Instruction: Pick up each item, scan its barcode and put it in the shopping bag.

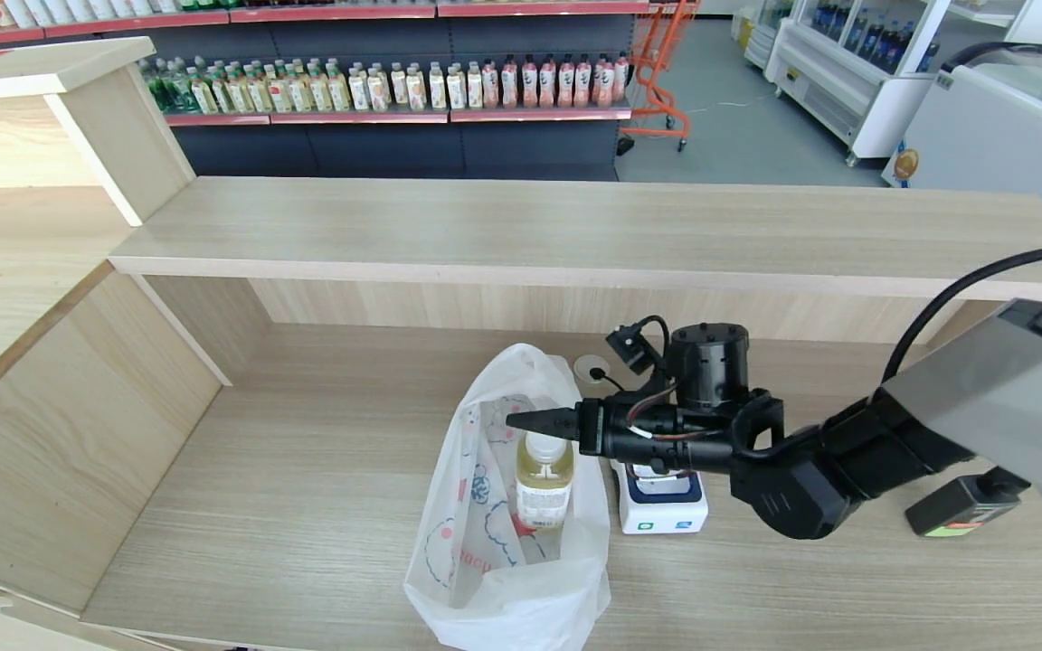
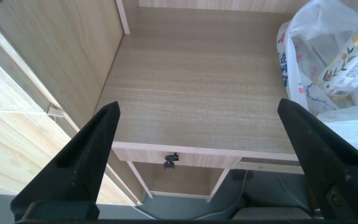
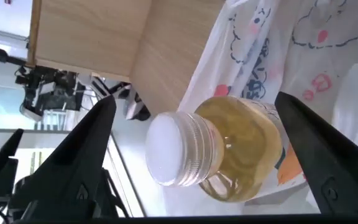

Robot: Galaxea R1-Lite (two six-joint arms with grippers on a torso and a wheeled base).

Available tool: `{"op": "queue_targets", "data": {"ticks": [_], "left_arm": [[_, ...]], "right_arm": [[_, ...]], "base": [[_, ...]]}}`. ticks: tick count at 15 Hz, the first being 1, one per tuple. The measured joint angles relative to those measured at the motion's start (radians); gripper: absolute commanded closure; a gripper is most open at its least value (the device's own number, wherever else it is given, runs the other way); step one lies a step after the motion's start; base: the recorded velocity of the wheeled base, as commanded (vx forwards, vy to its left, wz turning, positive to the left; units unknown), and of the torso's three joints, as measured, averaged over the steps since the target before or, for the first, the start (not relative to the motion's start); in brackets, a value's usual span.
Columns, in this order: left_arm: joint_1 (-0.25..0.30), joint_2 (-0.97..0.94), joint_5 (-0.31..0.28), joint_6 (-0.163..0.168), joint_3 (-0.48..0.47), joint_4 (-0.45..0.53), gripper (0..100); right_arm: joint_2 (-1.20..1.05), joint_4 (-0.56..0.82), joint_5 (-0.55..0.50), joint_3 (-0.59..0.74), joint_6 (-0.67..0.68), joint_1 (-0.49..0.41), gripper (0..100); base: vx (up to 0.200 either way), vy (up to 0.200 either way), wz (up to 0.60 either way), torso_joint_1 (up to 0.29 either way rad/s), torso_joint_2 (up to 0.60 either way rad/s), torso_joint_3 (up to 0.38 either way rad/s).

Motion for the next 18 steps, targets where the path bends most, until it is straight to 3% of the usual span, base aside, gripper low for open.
{"op": "queue_targets", "data": {"ticks": [3, 7, 14, 18], "left_arm": [[0.0, 0.0, 0.0, 0.0, 0.0, 0.0, 0], [0.0, 0.0, 0.0, 0.0, 0.0, 0.0, 0], [0.0, 0.0, -0.001, 0.0, 0.0, 0.0, 0], [0.0, 0.0, 0.0, 0.0, 0.0, 0.0, 0]], "right_arm": [[-0.071, -0.002, -0.005, 0.093, 0.002, -0.047, 0], [-0.191, 0.003, 0.002, 0.259, -0.131, -0.135, 0], [-0.513, 0.066, 0.06, 0.33, -0.155, -0.314, 0], [-0.641, 0.067, 0.006, 0.43, -0.586, -0.406, 0]], "base": [[0.0, 0.0, 0.0, 0.0, 0.0, 0.0], [0.0, 0.0, 0.0, 0.0, 0.0, 0.0], [0.0, 0.0, 0.0, 0.0, 0.0, 0.0], [0.0, 0.0, 0.0, 0.0, 0.0, 0.0]]}}
